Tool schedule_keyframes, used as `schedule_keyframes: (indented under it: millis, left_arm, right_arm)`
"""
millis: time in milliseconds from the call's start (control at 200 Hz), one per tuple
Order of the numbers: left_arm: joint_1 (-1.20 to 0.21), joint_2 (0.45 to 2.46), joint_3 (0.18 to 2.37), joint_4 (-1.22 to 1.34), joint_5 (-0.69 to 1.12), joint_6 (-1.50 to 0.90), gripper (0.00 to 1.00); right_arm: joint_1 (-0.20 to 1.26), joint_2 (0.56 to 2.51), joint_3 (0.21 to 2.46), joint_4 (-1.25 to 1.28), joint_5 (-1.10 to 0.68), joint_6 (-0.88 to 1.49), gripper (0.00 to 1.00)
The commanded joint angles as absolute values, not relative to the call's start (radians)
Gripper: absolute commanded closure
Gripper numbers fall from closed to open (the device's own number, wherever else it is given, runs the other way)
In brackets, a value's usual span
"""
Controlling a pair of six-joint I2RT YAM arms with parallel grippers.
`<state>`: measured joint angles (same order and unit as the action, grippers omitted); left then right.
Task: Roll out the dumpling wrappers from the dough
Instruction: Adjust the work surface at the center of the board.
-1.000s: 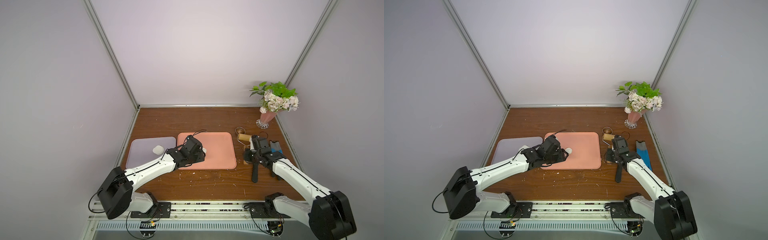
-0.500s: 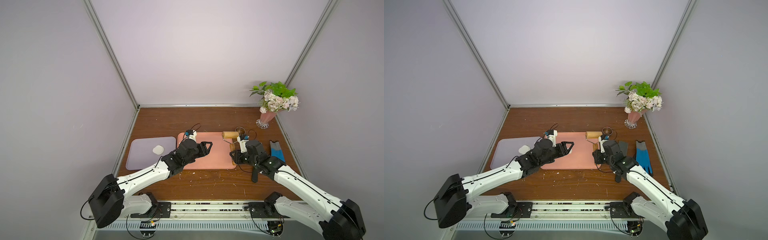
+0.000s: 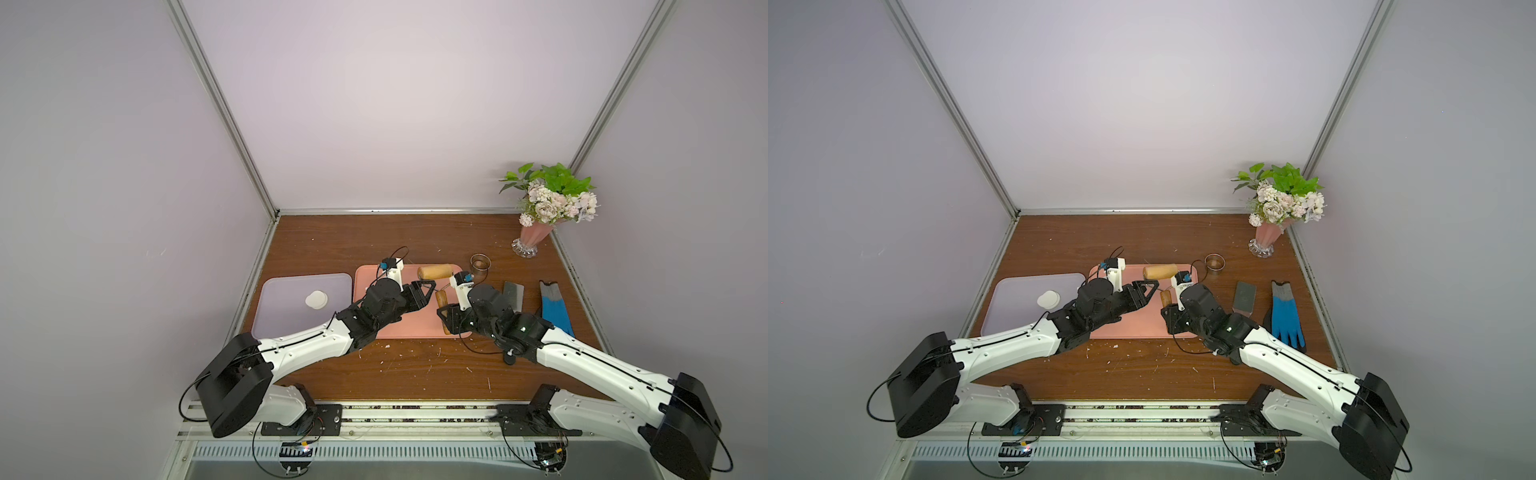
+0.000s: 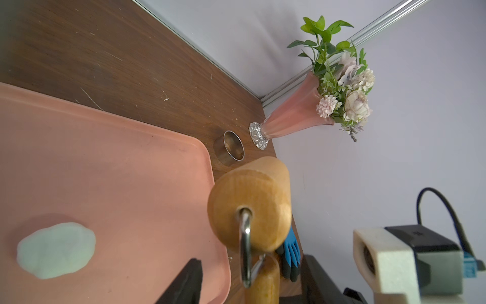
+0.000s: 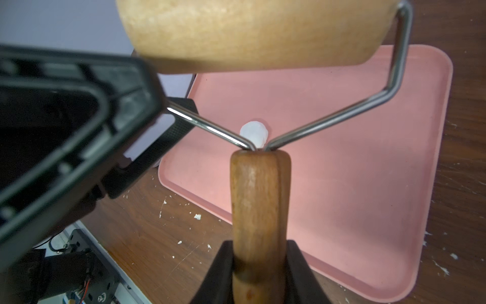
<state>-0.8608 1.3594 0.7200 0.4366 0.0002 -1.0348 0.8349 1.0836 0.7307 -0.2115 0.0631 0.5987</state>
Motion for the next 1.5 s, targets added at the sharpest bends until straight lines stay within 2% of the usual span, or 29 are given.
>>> schedule_keyframes:
  millis: [0, 190, 290, 360, 425, 575, 736, 821, 896, 971, 1141, 1276, 1371, 1441, 1496]
  left_arm:
    - [-0.873, 1.372, 0.746, 0.479, 0.011, -1.034, 0.46]
    - [-0.873, 1.382, 0.753, 0.478, 0.008, -1.035, 0.61]
    - [-0.873, 1.384, 0.752, 0.477, 0.008, -1.037, 0.63]
    - [-0.874, 1.384, 0.753, 0.477, 0.008, -1.039, 0.71]
    - [-0.873, 1.383, 0.752, 0.480, 0.008, -1.040, 0.71]
    - [-0.873, 1.376, 0.740, 0.493, -0.001, -1.047, 0.80]
    - [-0.873, 1.376, 0.735, 0.509, 0.000, -1.055, 1.00]
    - [-0.873, 1.375, 0.729, 0.520, 0.000, -1.061, 1.00]
    - [-0.874, 1.366, 0.715, 0.538, -0.014, -1.070, 1.00]
    - [-0.862, 1.351, 0.691, 0.567, -0.032, -1.082, 1.00]
    - [-0.754, 1.318, 0.619, 0.698, 0.018, -1.176, 1.00]
    - [-0.725, 1.284, 0.654, 0.685, -0.021, -1.139, 1.00]
    - [-0.718, 1.267, 0.675, 0.695, -0.063, -1.125, 1.00]
    - [-0.714, 1.257, 0.676, 0.730, -0.097, -1.126, 1.00]
    - [-0.713, 1.255, 0.676, 0.760, -0.119, -1.129, 1.00]
  right_arm:
    - [0.852, 1.072, 0.793, -0.119, 0.103, 0.618, 0.90]
    - [0.870, 1.074, 0.813, -0.126, 0.104, 0.609, 0.91]
    - [0.876, 1.073, 0.814, -0.125, 0.097, 0.600, 0.91]
    - [0.879, 1.077, 0.814, -0.128, 0.093, 0.597, 0.91]
    - [0.882, 1.078, 0.812, -0.128, 0.085, 0.593, 0.91]
    - [0.893, 1.077, 0.808, -0.132, 0.079, 0.586, 0.91]
    - [0.899, 1.077, 0.812, -0.132, 0.071, 0.575, 0.90]
    - [0.899, 1.074, 0.811, -0.136, 0.074, 0.571, 0.87]
    - [0.899, 1.068, 0.807, -0.133, 0.074, 0.563, 0.82]
    - [0.896, 1.054, 0.800, -0.127, 0.076, 0.567, 0.62]
    - [0.853, 0.998, 0.748, -0.058, 0.028, 0.600, 0.31]
    - [0.815, 0.982, 0.727, -0.003, 0.000, 0.635, 0.30]
    - [0.813, 0.921, 0.625, 0.177, -0.010, 0.645, 0.30]
    - [0.807, 0.857, 0.534, 0.328, 0.026, 0.713, 0.22]
    - [0.790, 0.819, 0.482, 0.421, 0.017, 0.760, 0.11]
